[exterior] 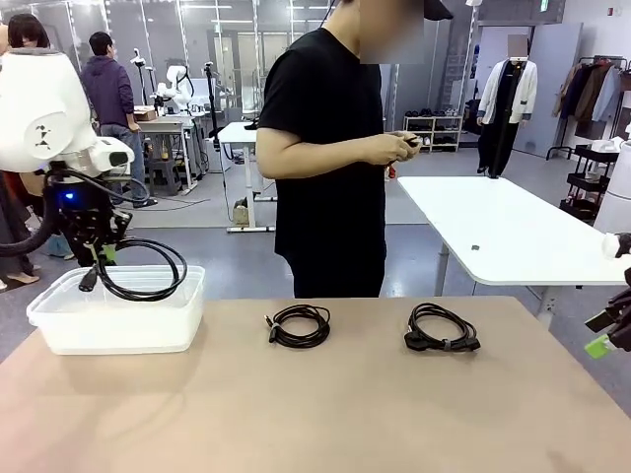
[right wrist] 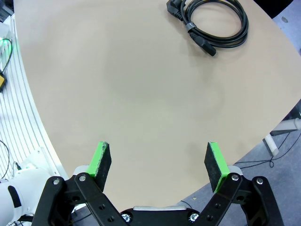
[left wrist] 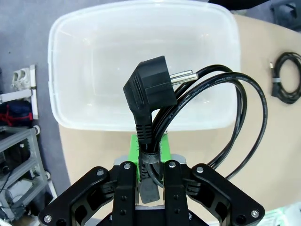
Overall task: Organize and store the cables.
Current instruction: Place the Power Cable into the Organizing box.
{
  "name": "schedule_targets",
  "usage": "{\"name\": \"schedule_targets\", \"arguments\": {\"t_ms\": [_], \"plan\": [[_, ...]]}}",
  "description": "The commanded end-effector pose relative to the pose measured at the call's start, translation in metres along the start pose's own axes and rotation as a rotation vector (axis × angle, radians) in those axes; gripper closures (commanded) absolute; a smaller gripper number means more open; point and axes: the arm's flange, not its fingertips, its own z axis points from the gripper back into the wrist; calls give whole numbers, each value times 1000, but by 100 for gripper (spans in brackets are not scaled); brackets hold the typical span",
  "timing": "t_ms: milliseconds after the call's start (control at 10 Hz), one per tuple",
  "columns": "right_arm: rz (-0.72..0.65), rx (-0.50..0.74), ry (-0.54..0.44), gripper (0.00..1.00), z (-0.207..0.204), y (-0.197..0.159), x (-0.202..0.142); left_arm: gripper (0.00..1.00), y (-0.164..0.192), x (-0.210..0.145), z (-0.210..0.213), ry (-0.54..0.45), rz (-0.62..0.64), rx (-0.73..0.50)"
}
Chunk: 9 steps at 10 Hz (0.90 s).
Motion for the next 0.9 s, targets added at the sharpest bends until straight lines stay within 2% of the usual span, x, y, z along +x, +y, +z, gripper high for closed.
{"name": "schedule_targets", "arguments": {"t_ms": [0, 100, 500, 800], "plan": [[15, 5, 12, 0, 2, -1, -1, 81, 17, 20, -16, -5, -10, -41], [15, 5, 12, 0, 2, -1, -1, 81, 29, 28, -31, 0, -4, -73], [15, 5, 12, 0, 2, -1, -1, 81, 44, 51, -92, 31, 25, -37], [15, 5, 12, 0, 2, -1, -1, 77, 45, 51, -112, 89, 32, -15]]}}
